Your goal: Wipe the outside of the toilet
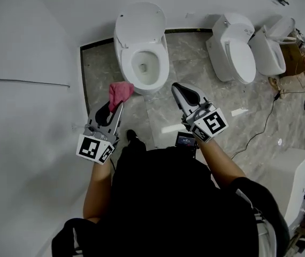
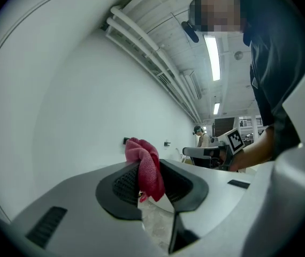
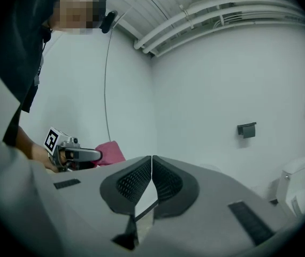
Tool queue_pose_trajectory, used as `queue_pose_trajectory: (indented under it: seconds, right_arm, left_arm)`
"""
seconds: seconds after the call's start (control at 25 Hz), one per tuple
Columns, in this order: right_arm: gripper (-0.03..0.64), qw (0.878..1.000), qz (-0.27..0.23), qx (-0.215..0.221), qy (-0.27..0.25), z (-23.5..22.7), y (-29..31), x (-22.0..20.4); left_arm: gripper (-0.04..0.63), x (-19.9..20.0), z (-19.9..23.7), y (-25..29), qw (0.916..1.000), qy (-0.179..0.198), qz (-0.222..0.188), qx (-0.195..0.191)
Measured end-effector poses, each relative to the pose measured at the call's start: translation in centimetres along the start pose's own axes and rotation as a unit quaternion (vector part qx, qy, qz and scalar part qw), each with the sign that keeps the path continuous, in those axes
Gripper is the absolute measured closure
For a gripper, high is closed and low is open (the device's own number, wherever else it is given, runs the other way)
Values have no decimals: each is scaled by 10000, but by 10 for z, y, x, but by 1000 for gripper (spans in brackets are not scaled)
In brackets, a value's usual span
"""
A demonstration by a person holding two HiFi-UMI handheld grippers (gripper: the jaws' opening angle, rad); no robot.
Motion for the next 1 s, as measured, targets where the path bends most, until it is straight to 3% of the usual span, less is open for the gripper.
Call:
queue_pose_trajectory:
  seconds: [0.2,0.48,0.72,1.0]
  right_arm:
    - [583,9999,73,-106,5,-22,-84,-25]
    - [583,9972,215,-704,131,-31,-178,-62]
    - [584,9960,536,-665,241,-11,-197,-82]
    - [584,9914,805,-1024,132,-15,-208,-89]
  left_arm:
    - [495,-28,-69,24,9997,165,179,102]
    - [494,-79,-153,17,9959,173,330,823]
    - [494,-92,-166,0,9874,350,484,1467]
    - [494,-77,-150,-8,9801,565,133,1896]
Point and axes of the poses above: the fingertips, and each gripper's own axes: y forward along the fingers, z to its left, x out of its top, the point moved 4 cm from there along -y, backward along the fingers, and after that the axes turned 12 degrees about -y, right-handed, at the moved point
